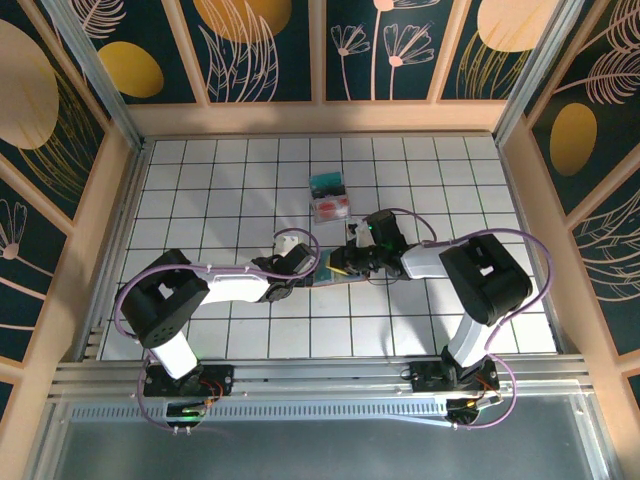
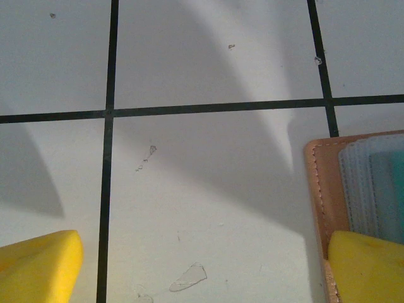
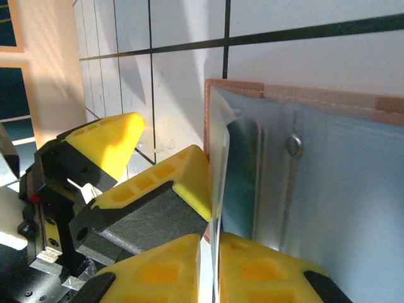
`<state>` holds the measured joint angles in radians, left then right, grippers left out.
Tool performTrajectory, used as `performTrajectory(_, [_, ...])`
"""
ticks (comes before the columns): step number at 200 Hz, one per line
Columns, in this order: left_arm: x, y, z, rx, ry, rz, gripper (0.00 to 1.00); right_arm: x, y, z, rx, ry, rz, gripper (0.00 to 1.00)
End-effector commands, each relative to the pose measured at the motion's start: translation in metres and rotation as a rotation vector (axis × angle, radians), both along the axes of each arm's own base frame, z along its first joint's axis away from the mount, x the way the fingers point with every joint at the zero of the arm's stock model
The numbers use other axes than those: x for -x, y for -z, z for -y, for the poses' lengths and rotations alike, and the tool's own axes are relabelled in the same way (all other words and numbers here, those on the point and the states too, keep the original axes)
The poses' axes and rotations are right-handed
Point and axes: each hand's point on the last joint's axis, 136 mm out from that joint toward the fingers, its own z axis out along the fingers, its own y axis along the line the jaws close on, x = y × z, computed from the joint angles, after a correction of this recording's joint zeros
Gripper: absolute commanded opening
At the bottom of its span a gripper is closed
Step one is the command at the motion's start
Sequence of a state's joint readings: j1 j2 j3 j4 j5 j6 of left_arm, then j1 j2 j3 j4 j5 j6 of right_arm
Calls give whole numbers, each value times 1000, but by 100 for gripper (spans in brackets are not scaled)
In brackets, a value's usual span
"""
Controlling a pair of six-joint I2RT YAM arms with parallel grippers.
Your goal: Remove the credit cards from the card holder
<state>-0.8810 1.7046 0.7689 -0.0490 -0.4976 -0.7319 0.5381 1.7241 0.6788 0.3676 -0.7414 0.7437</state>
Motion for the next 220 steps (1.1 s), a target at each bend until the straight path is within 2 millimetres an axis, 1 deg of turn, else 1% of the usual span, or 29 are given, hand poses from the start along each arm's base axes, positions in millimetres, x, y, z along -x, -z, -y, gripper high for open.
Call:
performTrajectory(1, [20, 20, -22, -109, 7, -103, 99, -1, -21, 0, -65, -11, 35, 12])
performTrajectory(43, [22, 21, -23, -108, 5, -109, 99, -2, -21, 4, -66, -2, 36, 10])
performTrajectory(61, [21, 21, -22, -108, 6, -111, 99, -2, -19, 6, -61, 1, 32, 13])
performTrajectory(77, [21, 22, -22, -109, 5, -112, 99, -2, -18, 6, -60, 4, 31, 13])
performTrajectory(103, [22, 22, -23, -110, 2, -112, 99, -2, -18, 9, -52, 12, 33, 11])
performTrajectory(163, [24, 23, -26, -113, -5, -113, 99, -7, -11, 28, 35, 68, 53, 5])
performTrajectory(185, [24, 24, -28, -119, -8, -115, 99, -11, -12, 35, 77, 88, 72, 3])
performTrajectory(188, [24, 23, -28, -119, -8, -114, 99, -11, -13, 36, 82, 90, 74, 3])
performTrajectory(191, [23, 16, -26, -100, -8, -101, 99, -11, -13, 37, 86, 92, 74, 3])
performTrajectory(220, [21, 9, -25, -90, -11, -86, 99, -13, -15, 46, 121, 117, 92, 1])
